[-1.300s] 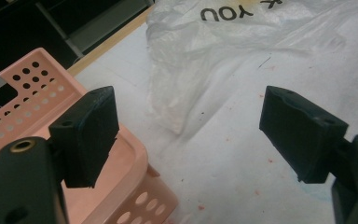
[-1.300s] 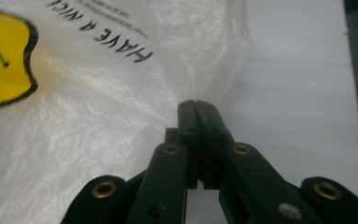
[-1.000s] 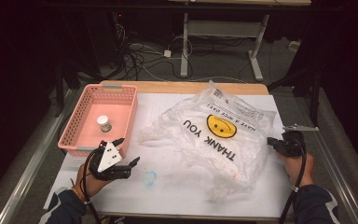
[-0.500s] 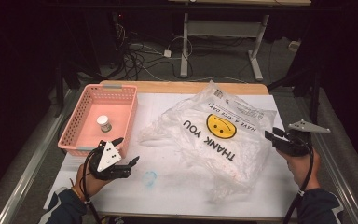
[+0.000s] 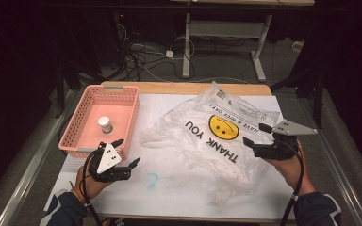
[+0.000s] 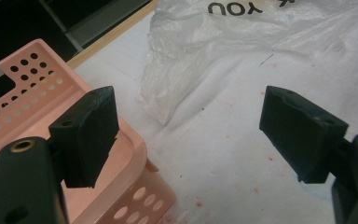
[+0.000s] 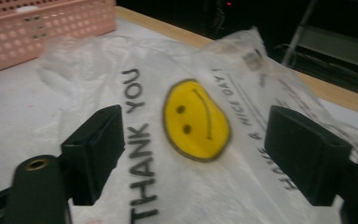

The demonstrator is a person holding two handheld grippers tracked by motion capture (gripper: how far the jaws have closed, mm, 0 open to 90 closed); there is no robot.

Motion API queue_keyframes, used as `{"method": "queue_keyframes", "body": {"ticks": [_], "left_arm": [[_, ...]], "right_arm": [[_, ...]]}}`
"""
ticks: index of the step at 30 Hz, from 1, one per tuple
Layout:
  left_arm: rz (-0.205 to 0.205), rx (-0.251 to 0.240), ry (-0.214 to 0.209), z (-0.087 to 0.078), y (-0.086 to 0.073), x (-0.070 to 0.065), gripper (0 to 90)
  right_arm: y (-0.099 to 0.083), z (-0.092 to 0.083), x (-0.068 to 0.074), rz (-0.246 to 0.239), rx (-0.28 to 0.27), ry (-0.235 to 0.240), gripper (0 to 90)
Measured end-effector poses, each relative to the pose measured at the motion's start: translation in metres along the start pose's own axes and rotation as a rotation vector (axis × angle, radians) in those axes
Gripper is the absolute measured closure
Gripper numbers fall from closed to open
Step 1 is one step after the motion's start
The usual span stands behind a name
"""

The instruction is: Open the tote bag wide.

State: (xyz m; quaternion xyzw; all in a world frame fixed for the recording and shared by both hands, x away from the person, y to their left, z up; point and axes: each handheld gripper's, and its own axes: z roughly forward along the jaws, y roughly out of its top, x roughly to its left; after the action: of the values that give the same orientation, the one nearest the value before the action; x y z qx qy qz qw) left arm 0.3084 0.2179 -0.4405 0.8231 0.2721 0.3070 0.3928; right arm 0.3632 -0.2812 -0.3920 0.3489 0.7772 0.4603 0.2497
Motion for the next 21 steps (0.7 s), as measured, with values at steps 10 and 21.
{"method": "queue_keyframes", "body": {"ticks": [10,21], "left_arm": [[-0.003,0.007,0.0,0.0,-0.002,-0.001,19.2],[-0.001,0.014,0.0,-0.002,-0.004,0.0,19.3]], "right_arm": [[0.013,0.043,0.06,-0.188,0.106,0.143,36.9],[0.006,0.105,0.098,-0.303,0.323,0.301,53.0]]}}
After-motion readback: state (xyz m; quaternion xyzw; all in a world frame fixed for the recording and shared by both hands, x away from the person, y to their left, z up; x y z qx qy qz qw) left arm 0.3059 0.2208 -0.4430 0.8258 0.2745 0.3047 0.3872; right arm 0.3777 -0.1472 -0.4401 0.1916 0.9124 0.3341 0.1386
